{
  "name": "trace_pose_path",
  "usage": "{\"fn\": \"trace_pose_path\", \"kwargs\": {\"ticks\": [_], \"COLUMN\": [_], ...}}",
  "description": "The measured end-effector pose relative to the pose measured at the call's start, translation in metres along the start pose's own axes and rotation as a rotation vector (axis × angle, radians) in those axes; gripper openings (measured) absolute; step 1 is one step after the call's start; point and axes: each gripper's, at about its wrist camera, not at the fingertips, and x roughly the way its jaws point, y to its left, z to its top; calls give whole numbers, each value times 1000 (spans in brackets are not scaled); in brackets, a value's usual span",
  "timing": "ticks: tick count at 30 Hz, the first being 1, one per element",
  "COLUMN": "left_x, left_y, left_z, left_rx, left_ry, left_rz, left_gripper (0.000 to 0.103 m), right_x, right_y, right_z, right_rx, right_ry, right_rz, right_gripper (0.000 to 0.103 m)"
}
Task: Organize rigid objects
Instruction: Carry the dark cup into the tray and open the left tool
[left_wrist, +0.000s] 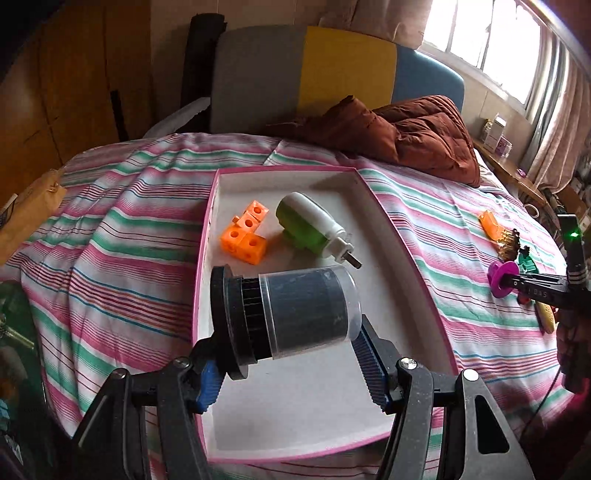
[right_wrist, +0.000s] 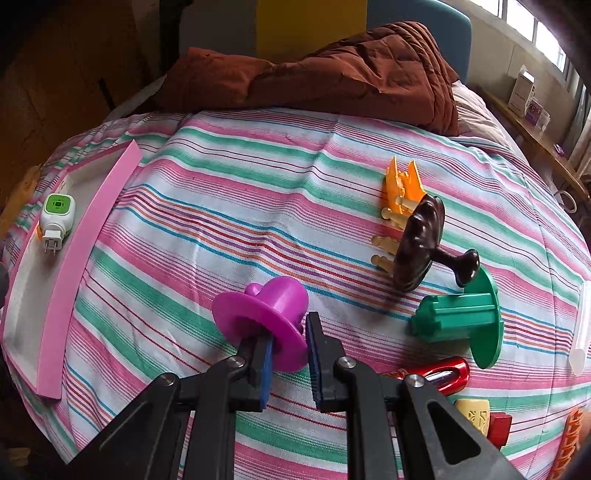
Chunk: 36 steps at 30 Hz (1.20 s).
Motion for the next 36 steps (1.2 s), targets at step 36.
{"fn": "trace_pose_path", "kwargs": {"ticks": [36], "left_x": [15], "left_y": [-1], "left_z": [13], "left_rx": [8], "left_ry": [-54], "left_rz": [134], "left_gripper": [80], "right_x": [0], "right_y": [4], "right_z": [1], "right_rx": [-19], "right_ry": [-6], "right_rz": [-22], "right_gripper": [15]}}
